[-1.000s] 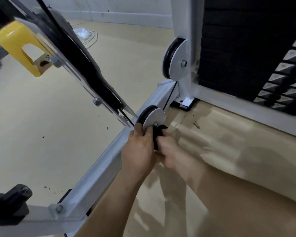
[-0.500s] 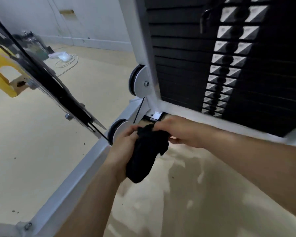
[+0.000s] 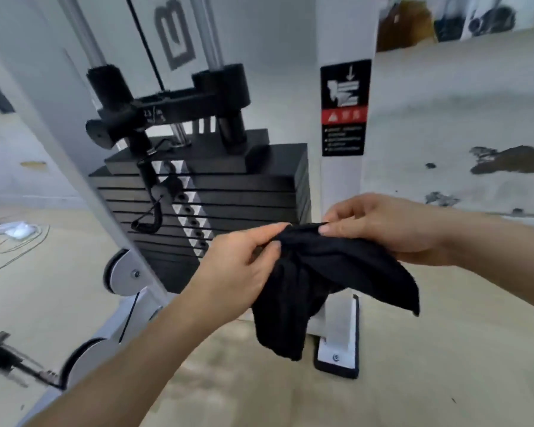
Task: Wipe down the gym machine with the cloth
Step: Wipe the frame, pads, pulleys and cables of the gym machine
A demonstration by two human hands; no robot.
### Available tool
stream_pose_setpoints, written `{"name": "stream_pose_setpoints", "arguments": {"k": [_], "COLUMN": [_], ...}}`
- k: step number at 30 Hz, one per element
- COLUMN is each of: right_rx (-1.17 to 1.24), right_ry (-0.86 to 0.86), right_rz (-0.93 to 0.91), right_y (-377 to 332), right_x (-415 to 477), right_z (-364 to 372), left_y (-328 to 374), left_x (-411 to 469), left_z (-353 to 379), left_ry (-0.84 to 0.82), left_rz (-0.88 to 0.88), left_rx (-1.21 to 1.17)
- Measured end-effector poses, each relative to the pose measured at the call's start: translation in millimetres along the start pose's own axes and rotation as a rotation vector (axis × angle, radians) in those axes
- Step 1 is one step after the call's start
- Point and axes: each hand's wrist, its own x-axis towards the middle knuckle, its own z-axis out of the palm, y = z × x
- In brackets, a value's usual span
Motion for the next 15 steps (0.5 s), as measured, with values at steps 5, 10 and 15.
{"name": "stream_pose_setpoints", "arguments": {"k": [5,10,15], "right_rx": [0.253,0.565,0.588], "right_ry": [0.423,0.842,0.735], "right_rz": [-0.263,-0.452,-0.367], "right_y": [-26,-44,-55], "right_x": [-45,-24,19], "right_z": [-63,-75,-50], "left_y": [106,171,212], "left_x": [45,80,136], "left_z": [5,11,60], "left_ry": [0.255,0.152,-0.147], "left_rz": [0.543,0.746,-0.081], "left_rx": [0.514,1.092,1.52]}}
